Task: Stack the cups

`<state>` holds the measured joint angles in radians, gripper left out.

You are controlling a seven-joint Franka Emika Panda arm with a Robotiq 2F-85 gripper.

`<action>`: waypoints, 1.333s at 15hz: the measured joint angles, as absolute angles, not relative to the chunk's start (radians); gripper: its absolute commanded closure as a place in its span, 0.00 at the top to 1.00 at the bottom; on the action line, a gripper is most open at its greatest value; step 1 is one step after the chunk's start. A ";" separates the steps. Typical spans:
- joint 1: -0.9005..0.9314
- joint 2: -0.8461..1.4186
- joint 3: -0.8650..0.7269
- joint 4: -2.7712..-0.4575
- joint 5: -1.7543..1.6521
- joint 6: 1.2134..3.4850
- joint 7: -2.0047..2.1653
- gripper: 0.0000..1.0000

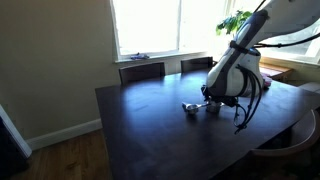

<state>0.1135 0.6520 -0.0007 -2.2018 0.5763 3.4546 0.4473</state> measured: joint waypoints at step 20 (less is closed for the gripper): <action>0.053 0.632 0.066 -2.259 0.483 3.455 0.479 0.61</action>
